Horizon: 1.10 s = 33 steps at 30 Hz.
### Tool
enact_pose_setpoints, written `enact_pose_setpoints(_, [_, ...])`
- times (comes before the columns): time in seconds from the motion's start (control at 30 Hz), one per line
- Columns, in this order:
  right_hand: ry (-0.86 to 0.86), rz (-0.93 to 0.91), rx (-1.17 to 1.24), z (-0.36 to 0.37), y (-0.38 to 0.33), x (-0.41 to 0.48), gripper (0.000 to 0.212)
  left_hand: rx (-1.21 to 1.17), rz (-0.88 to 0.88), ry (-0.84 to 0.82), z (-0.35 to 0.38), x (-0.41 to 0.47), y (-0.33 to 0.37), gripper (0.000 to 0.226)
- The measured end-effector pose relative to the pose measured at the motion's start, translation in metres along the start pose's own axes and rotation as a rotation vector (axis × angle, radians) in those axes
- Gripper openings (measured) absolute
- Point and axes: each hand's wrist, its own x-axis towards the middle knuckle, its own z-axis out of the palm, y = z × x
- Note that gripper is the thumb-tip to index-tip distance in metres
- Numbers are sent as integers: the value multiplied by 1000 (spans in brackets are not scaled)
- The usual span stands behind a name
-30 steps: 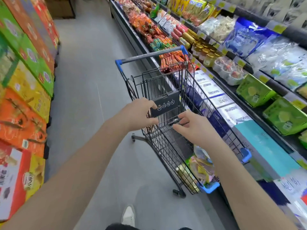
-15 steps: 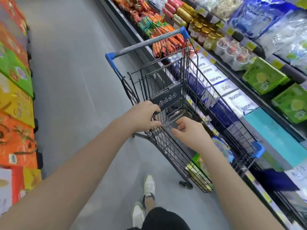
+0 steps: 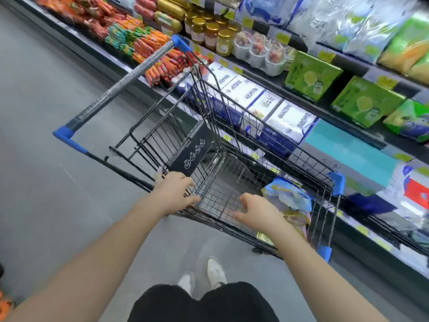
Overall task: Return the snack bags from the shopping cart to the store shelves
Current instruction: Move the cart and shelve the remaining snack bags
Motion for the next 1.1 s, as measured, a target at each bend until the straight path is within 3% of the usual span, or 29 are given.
enact_pose_setpoints(0.1, [-47, 119, 20, 15, 13, -4, 40, 13, 75, -69, 8, 12, -4, 52])
enact_pose_setpoints(0.23, [-52, 285, 190, 40, 20, -18, 51, -108, 201, -258, 34, 14, -9, 37])
enact_pose_setpoints(0.37, [31, 390, 285, 68, 21, -31, 42, -18, 286, -154, 59, 15, -22, 34])
enact_pose_setpoints(0.5, [199, 502, 402, 95, 25, -35, 27, -13, 256, -223, 62, 25, -21, 37])
enact_pose_setpoints(0.67, [312, 560, 86, 117, 20, -40, 28, 4, 237, -155, 67, 28, -14, 31])
enact_pose_setpoints(0.9, [186, 537, 89, 116, 25, -43, 35, 39, 229, -101, 77, 19, -15, 31])
enact_pose_setpoints(1.1, [205, 572, 141, 133, 26, -59, 33, 65, 260, -86, 86, 10, -12, 35])
